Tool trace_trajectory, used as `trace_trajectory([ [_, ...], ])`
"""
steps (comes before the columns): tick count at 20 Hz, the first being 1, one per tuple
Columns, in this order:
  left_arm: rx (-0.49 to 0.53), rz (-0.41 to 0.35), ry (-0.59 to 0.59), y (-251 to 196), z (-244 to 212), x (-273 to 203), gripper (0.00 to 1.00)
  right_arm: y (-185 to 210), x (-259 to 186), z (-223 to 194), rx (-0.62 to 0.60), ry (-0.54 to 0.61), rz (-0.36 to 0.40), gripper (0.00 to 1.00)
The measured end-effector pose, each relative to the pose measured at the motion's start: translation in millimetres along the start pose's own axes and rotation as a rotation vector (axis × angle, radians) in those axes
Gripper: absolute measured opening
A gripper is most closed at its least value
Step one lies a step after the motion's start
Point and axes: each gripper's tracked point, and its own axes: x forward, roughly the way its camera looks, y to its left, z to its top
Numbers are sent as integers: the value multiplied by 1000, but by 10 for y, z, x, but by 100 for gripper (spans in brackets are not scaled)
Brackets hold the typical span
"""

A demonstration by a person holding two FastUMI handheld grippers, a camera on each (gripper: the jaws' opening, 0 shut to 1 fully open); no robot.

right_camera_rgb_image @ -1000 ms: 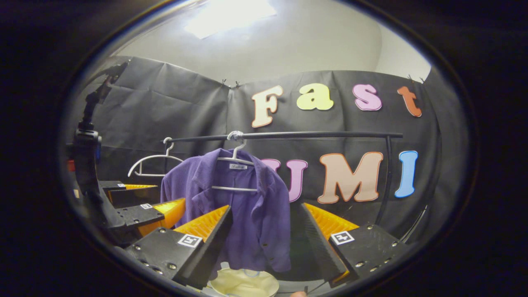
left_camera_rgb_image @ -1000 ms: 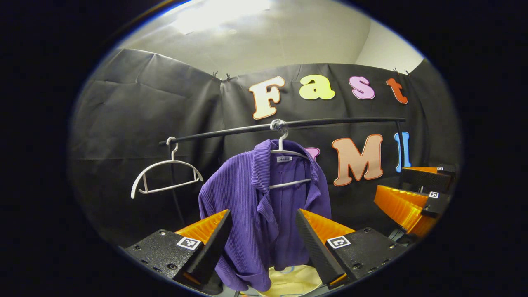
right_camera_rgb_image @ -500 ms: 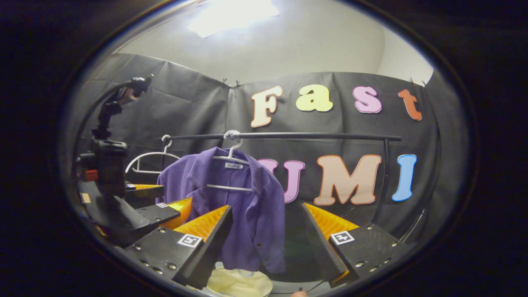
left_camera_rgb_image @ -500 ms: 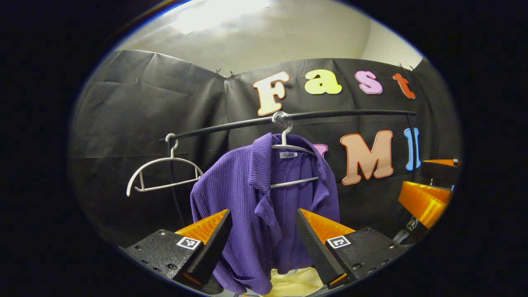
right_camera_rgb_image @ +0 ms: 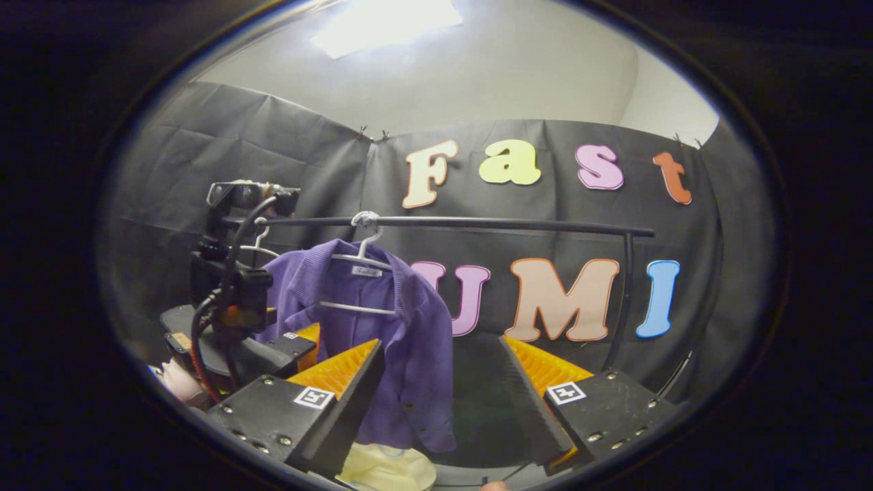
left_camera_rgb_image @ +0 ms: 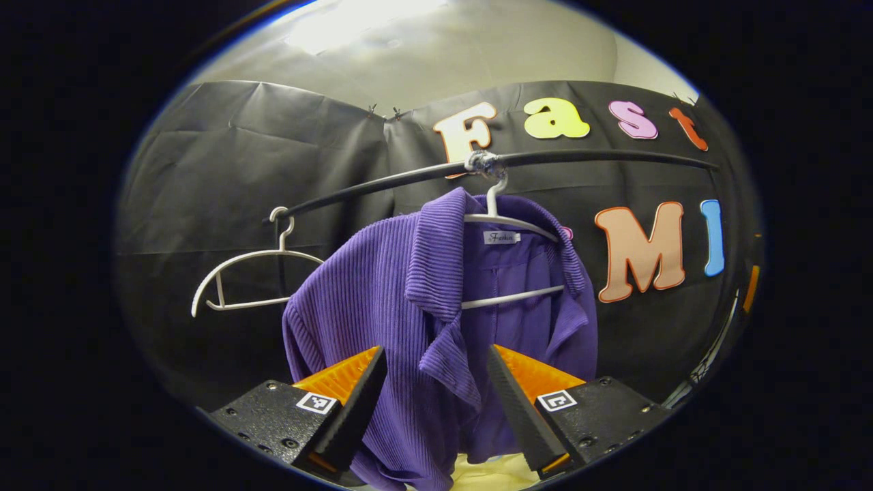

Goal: Grasp the clothes on the hanger with both hands and then place them into the laundry hamper below.

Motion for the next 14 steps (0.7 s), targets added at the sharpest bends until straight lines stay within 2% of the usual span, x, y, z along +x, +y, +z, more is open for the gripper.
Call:
trace_trajectory([
  [2, 6, 16, 4, 17, -57, 70, 92, -12, 36, -17, -4, 0, -6, 94],
  [5, 7, 36, 2, 96, -70, 217, 79, -8, 108, -57, -7, 4, -3, 94],
  [6, 1, 41, 0, 110, -79, 249, 76, 9, 127, -62, -6, 5, 0, 97],
  [9, -21, 58, 4, 214, -90, 287, 39, 41, 183, -93, -2, 7, 10, 97],
  [11, -17, 70, 5, 274, -94, 305, 18, 71, 237, -110, -3, 7, 18, 97],
  [14, -19, 39, 12, 246, -87, 290, 2, 127, 299, -166, -11, 15, 35, 97],
])
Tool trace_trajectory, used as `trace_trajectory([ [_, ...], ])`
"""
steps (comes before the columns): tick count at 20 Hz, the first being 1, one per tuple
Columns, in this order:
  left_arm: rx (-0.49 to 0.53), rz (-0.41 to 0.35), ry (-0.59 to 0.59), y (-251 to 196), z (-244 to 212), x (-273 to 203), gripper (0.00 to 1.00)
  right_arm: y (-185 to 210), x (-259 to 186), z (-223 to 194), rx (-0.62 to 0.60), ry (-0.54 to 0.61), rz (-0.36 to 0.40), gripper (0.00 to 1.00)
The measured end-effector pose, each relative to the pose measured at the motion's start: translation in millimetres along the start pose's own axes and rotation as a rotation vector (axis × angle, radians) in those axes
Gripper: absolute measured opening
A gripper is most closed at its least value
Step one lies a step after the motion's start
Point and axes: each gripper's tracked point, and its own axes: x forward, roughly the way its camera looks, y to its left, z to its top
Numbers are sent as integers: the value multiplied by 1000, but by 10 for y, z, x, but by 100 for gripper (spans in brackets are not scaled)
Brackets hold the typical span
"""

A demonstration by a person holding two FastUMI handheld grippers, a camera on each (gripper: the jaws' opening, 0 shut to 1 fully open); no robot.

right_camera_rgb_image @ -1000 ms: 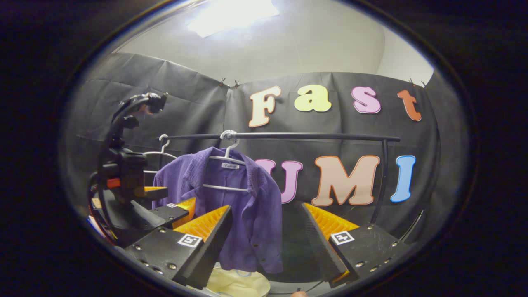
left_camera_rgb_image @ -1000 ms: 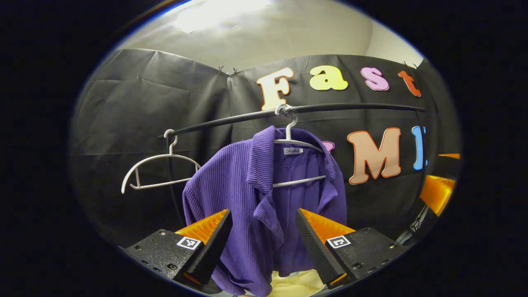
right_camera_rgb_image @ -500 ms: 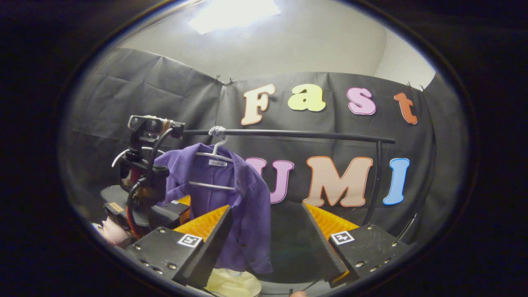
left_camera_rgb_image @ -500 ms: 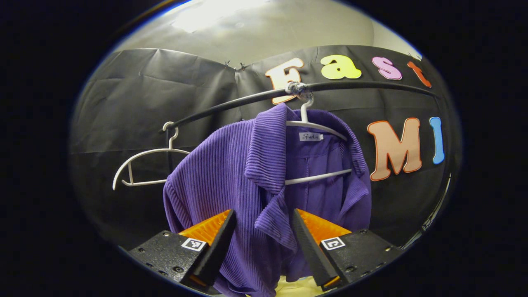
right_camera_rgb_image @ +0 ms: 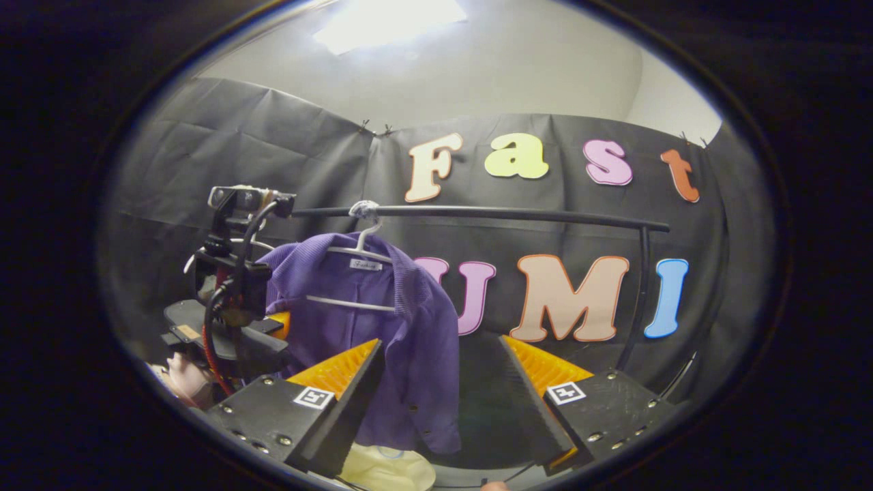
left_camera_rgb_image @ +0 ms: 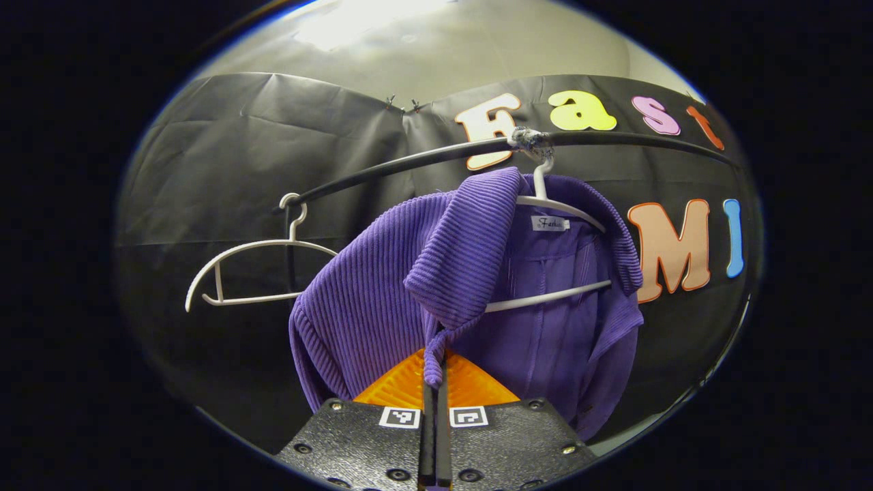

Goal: Grasp the clothes on the hanger with both hands and then place them into the laundry hamper below.

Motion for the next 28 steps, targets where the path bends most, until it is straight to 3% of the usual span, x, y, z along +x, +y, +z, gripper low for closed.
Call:
trace_trajectory([
  [7, -31, -120, -7, -56, 196, -226, 0, 286, 302, -159, -12, 20, 75, 97],
  [12, -48, -160, -4, 5, 359, -370, 0, 518, 563, -331, -12, 43, 129, 94],
  [13, -48, -166, -10, 20, 414, -401, 0, 547, 616, -370, -12, 49, 133, 100],
  [17, -31, -185, -50, 103, 654, -500, 0, 711, 829, -496, 16, 75, 149, 94],
  [18, -34, -191, -55, 122, 698, -517, 0, 748, 871, -509, 21, 78, 152, 98],
  [22, -34, -194, -81, 201, 866, -559, 0, 822, 1115, -597, 46, 87, 126, 100],
  [24, -23, -188, -87, 257, 896, -553, 0, 809, 1271, -634, 52, 91, 94, 94],
  [25, -26, -187, -86, 277, 912, -557, 0, 797, 1349, -654, 51, 93, 82, 97],
  [28, -41, -176, -87, 342, 963, -551, 2, 815, 1579, -723, 67, 103, 58, 94],
])
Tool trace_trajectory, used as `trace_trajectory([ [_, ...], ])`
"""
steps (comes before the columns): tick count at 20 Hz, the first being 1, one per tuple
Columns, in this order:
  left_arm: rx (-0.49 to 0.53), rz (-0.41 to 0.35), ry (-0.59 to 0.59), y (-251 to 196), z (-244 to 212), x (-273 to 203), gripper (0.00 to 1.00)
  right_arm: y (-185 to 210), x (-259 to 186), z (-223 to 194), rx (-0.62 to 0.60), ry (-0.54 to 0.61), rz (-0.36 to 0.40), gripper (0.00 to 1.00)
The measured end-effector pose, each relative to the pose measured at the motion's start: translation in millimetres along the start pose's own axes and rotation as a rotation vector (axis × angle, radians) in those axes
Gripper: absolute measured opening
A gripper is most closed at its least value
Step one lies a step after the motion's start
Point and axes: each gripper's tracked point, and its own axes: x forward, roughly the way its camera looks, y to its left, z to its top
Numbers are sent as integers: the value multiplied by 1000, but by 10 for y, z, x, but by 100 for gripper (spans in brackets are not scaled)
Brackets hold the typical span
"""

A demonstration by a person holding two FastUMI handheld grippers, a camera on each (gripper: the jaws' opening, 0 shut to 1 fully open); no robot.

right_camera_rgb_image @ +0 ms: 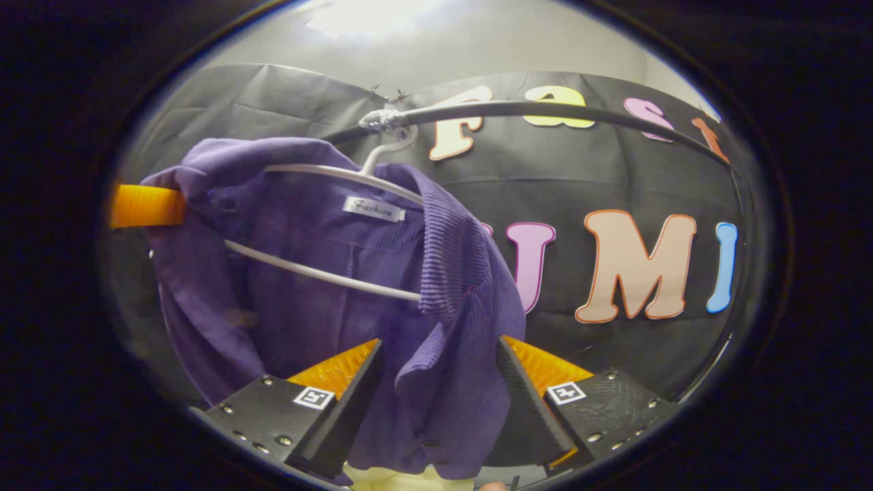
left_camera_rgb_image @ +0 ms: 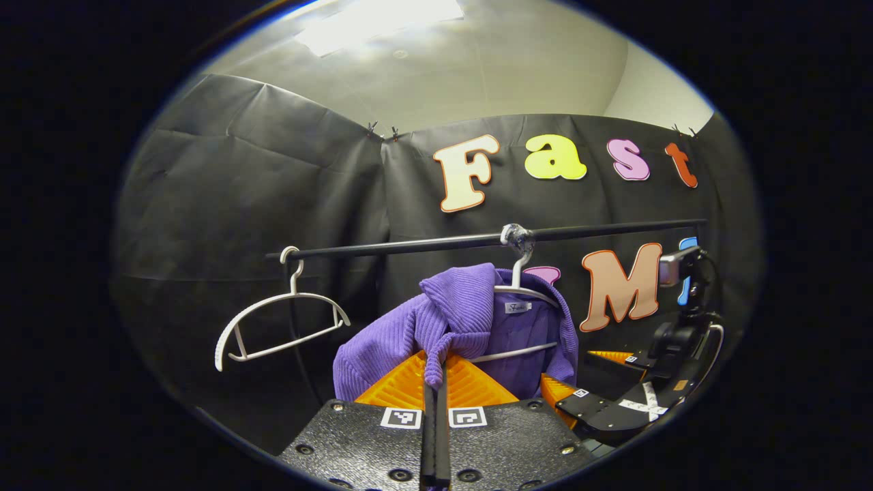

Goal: Grasp the clothes on the hanger with both hands and then place them into the laundry hamper below.

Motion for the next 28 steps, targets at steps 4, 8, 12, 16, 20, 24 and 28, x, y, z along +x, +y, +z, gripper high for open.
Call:
trace_trajectory([
  [4, 11, 26, -3, 85, 41, 5, 0, -84, 212, -104, 9, 17, -39, 97],
  [8, 29, 48, -11, 145, 88, 3, 0, -129, 367, -189, 2, 38, -47, 98],
  [12, 53, 79, -29, 241, 162, 17, 0, -222, 467, -236, -34, 41, -63, 84],
  [16, 53, 117, -34, 361, 191, 51, 0, -325, 471, -269, -74, 61, -91, 70],
  [20, 66, 141, -44, 436, 230, 66, 0, -481, 526, -301, -45, 85, -114, 13],
  [24, 90, 167, -46, 503, 265, 83, 0, -622, 476, -255, -46, 76, -144, 5],
  [28, 97, 195, -51, 607, 305, 110, 0, -789, 470, -151, -40, 48, -175, 5],
])
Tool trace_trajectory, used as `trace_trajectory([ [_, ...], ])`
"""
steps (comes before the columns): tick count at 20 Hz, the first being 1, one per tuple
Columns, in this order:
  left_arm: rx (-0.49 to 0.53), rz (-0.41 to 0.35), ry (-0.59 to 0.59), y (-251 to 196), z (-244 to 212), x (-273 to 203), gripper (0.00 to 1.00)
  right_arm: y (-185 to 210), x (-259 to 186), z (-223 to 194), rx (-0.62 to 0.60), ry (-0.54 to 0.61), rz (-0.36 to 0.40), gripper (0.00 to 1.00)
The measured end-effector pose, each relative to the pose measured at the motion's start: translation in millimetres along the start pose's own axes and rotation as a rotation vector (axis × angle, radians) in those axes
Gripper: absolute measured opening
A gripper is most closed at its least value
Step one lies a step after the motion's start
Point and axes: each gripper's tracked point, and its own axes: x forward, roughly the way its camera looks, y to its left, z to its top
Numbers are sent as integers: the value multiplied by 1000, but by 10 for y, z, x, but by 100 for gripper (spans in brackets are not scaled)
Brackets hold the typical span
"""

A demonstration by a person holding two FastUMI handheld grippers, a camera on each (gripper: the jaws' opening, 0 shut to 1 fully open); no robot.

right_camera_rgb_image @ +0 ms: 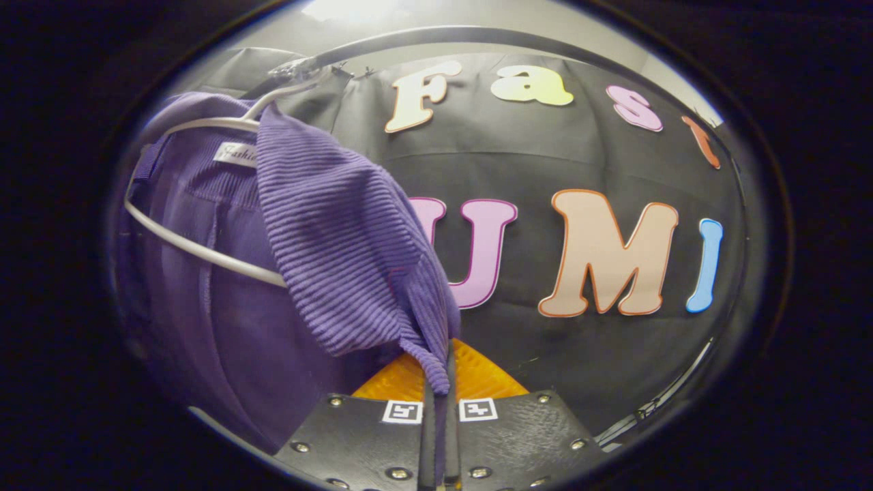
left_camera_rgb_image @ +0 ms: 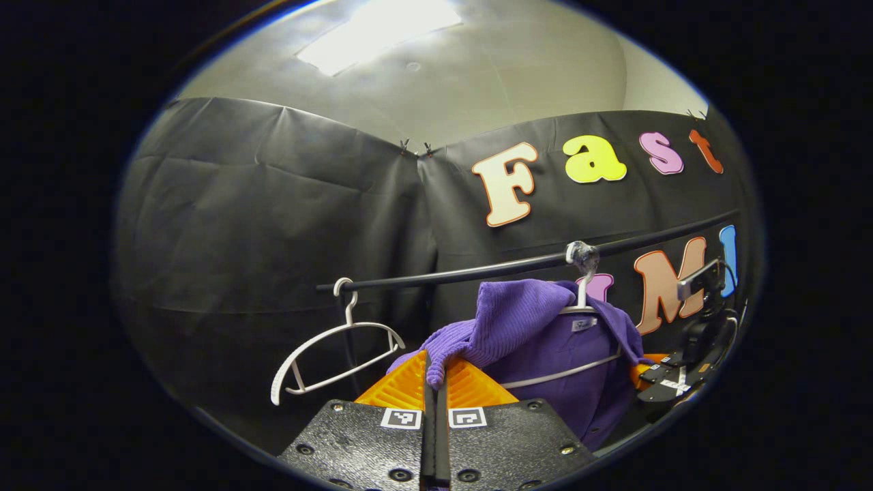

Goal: Grasp the clothes on the hanger with both hands and then place them into the laundry hamper below.

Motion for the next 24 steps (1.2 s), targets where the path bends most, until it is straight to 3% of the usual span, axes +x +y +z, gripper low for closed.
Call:
trace_trajectory([
  [11, -19, -12, -32, 173, 219, 138, 2, -393, 195, 401, -3, -99, -64, 5],
  [12, -9, -11, -37, 189, 231, 157, 2, -418, 204, 453, -10, -112, -70, 2],
  [13, 0, -11, -44, 201, 260, 169, 2, -443, 211, 505, -15, -128, -75, 5],
  [24, -19, -53, -36, 307, 249, 408, 0, -497, 554, 809, 29, -208, -65, 5],
])
